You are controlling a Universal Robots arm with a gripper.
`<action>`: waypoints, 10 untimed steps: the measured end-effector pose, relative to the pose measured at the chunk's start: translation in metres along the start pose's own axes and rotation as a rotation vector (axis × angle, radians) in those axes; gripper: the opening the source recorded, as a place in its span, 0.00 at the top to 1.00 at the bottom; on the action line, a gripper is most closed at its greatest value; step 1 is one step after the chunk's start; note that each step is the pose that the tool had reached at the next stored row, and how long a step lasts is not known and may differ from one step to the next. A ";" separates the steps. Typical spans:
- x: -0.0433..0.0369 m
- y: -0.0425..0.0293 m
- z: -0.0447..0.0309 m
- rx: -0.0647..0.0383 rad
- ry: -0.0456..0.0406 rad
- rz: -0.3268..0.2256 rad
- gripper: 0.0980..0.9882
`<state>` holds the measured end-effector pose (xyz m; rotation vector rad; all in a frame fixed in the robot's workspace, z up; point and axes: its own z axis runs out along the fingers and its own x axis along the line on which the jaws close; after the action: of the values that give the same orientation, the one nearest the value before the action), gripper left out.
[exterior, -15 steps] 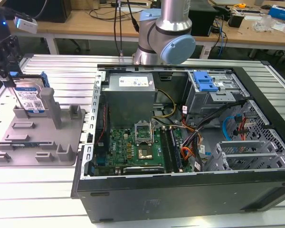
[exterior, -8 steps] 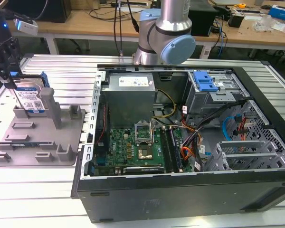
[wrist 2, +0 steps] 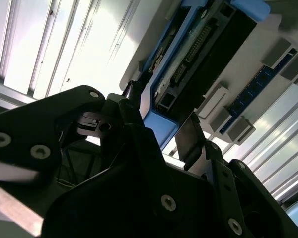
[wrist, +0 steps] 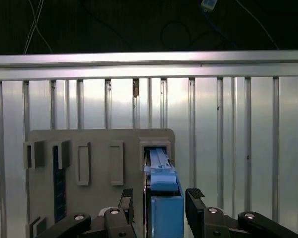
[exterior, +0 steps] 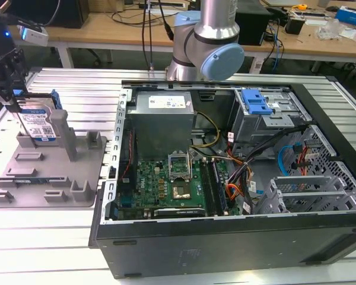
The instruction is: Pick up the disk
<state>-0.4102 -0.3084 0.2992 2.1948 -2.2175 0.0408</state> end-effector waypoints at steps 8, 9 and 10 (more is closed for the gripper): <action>0.0000 0.0017 0.0021 0.003 0.0001 0.000 0.67; 0.0000 0.0017 0.0024 0.003 0.0000 0.000 0.67; -0.0001 0.0016 0.0026 0.003 0.0000 0.000 0.67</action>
<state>-0.4119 -0.3084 0.2967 2.1962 -2.2189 0.0439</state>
